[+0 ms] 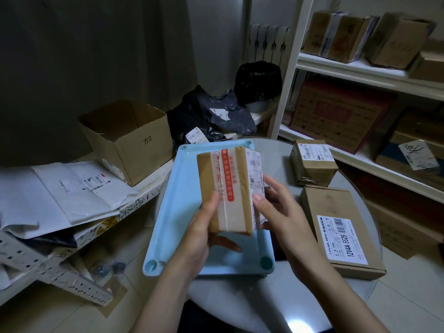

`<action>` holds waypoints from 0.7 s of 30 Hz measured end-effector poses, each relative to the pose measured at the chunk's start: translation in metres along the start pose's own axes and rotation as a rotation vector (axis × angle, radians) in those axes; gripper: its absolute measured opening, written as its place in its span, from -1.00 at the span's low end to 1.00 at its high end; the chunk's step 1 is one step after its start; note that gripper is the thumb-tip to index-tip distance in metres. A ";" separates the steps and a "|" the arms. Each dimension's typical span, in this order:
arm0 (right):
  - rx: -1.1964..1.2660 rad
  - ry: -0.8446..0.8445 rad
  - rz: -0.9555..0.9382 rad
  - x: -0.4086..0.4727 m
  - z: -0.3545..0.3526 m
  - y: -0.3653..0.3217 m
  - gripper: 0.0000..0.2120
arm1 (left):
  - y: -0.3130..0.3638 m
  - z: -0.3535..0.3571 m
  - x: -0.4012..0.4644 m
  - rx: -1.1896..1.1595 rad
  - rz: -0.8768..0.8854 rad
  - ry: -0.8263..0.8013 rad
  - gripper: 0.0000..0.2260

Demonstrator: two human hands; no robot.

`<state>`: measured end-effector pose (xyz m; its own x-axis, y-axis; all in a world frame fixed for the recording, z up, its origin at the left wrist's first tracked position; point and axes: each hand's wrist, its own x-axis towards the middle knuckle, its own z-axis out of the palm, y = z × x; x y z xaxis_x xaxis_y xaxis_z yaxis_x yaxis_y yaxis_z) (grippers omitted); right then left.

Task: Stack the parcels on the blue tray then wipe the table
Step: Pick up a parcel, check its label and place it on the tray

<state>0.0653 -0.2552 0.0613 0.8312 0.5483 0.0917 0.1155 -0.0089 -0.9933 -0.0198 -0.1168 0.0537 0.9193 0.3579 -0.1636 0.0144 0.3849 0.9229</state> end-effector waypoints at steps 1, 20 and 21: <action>-0.041 0.037 -0.031 0.000 0.001 0.001 -0.41 | 0.000 0.000 0.001 0.036 0.005 0.050 -0.47; -0.120 -0.023 -0.200 -0.016 0.005 0.003 -0.27 | -0.003 -0.010 0.008 0.073 0.045 0.237 -0.64; -0.112 -0.039 -0.188 -0.017 0.002 0.002 -0.26 | -0.002 -0.009 0.007 0.048 0.040 0.236 -0.62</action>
<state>0.0504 -0.2625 0.0573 0.7681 0.5811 0.2691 0.3277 0.0044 -0.9448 -0.0165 -0.1074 0.0474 0.8021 0.5634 -0.1981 0.0035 0.3273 0.9449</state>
